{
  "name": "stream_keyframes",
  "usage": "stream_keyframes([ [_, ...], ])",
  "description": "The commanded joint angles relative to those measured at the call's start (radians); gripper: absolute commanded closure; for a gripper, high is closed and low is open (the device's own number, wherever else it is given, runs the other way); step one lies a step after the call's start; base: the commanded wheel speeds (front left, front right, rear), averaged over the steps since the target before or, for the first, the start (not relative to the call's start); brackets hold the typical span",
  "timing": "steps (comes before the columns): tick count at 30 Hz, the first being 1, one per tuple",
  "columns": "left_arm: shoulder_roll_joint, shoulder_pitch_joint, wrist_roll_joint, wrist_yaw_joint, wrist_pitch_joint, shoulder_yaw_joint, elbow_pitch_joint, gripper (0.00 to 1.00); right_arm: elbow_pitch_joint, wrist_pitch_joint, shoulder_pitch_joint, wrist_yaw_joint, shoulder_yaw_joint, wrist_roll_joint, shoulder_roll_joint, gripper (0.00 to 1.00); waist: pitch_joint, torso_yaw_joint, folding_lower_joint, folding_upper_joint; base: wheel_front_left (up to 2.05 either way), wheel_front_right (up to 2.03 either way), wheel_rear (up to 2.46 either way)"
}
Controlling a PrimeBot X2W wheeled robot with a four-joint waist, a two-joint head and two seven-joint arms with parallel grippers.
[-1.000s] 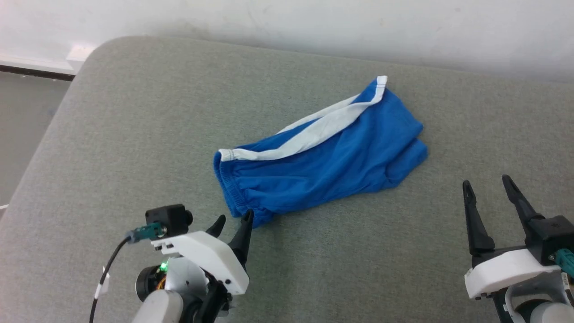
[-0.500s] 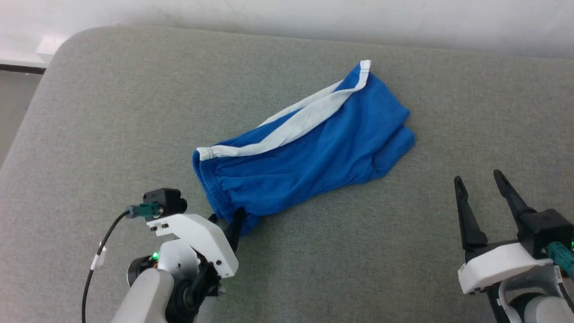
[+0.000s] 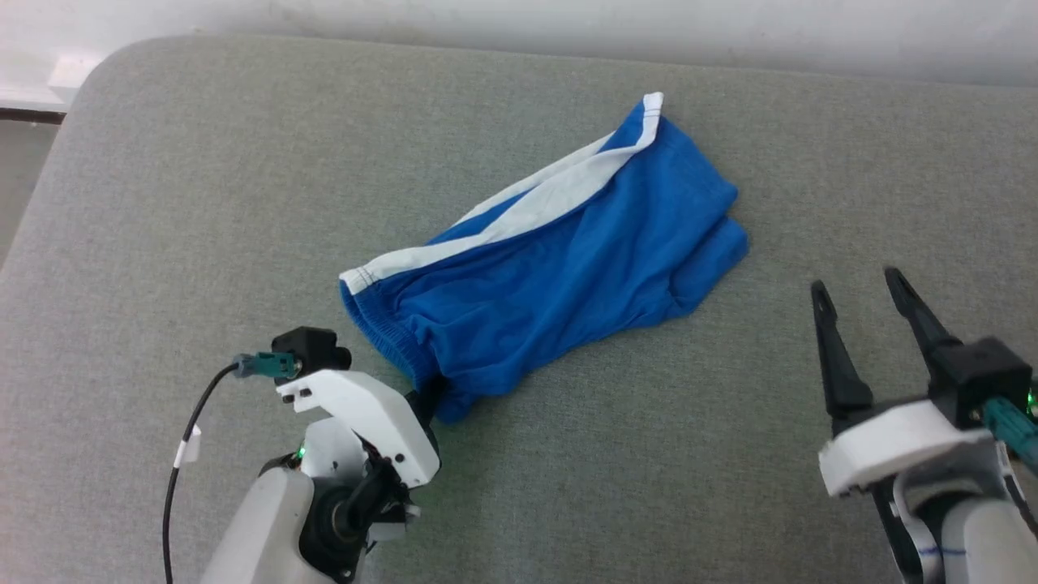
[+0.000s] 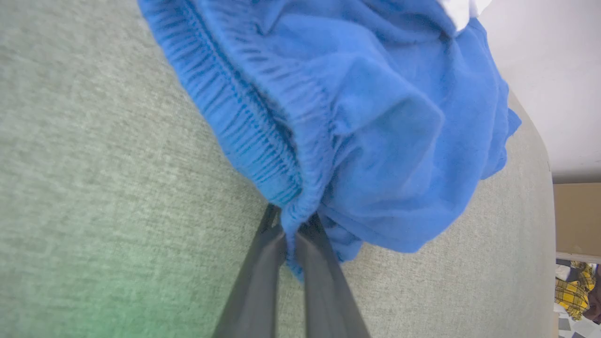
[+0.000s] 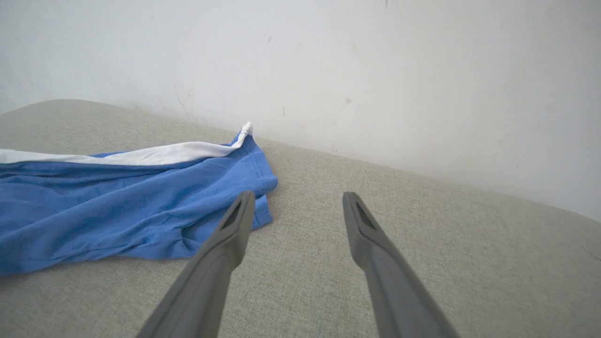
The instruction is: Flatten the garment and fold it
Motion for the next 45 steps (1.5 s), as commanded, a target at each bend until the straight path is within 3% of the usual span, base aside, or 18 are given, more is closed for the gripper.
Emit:
stream_keyframes([
  [1,-0.011,0.002,-0.007,-0.005,-0.007,-0.002,0.018,1.00,-0.012,0.012,-0.036,-0.001,0.013,0.004,0.002,0.00,-0.001,0.007,0.0000,0.0000,0.00,0.00,0.00],
  [9,-0.015,-0.012,0.003,-0.028,-0.034,-0.017,-0.002,1.00,0.002,0.239,-0.262,-0.001,0.046,0.055,-0.015,0.00,0.026,0.039,0.0000,0.0000,0.00,0.00,0.00],
  [14,-0.028,-0.027,0.006,-0.043,-0.044,-0.034,-0.005,1.00,0.103,0.450,-0.400,-0.001,0.043,0.092,-0.026,0.00,0.050,0.063,0.0000,0.0000,0.00,0.00,0.00],
  [19,-0.041,-0.043,0.004,-0.058,-0.049,-0.051,0.003,1.00,0.224,0.593,-0.488,-0.001,0.026,0.096,-0.034,0.00,0.069,0.087,0.0000,0.0000,0.00,0.00,0.00],
  [29,-0.057,-0.073,-0.001,-0.076,-0.059,-0.071,0.033,1.00,0.366,0.729,-0.548,-0.001,0.010,0.061,-0.018,0.00,0.103,0.114,0.0000,0.0000,0.00,0.00,0.00],
  [40,-0.069,-0.097,-0.008,-0.086,-0.067,-0.088,0.058,1.00,0.435,0.818,-0.546,-0.001,0.011,0.034,-0.002,0.00,0.120,0.130,0.0000,0.0000,0.00,0.00,0.00],
  [41,-0.069,-0.100,-0.009,-0.088,-0.067,-0.088,0.060,1.00,0.437,0.827,-0.547,-0.001,0.010,0.035,-0.001,0.22,0.123,0.132,0.0000,0.0000,0.00,0.00,0.00],
  [42,-0.070,-0.102,-0.010,-0.089,-0.068,-0.089,0.062,1.00,0.440,0.834,-0.548,-0.001,0.005,0.035,0.000,0.64,0.125,0.133,0.0000,0.0000,0.00,0.00,0.00],
  [44,-0.071,-0.108,-0.011,-0.090,-0.071,-0.089,0.066,1.00,0.444,0.845,-0.551,-0.001,0.000,0.034,0.001,1.00,0.129,0.135,0.0000,0.0000,0.00,0.00,0.00],
  [45,-0.072,-0.110,-0.012,-0.091,-0.072,-0.090,0.068,1.00,0.444,0.846,-0.553,-0.001,-0.005,0.032,0.001,1.00,0.131,0.136,0.0000,0.0000,0.00,0.00,0.00],
])
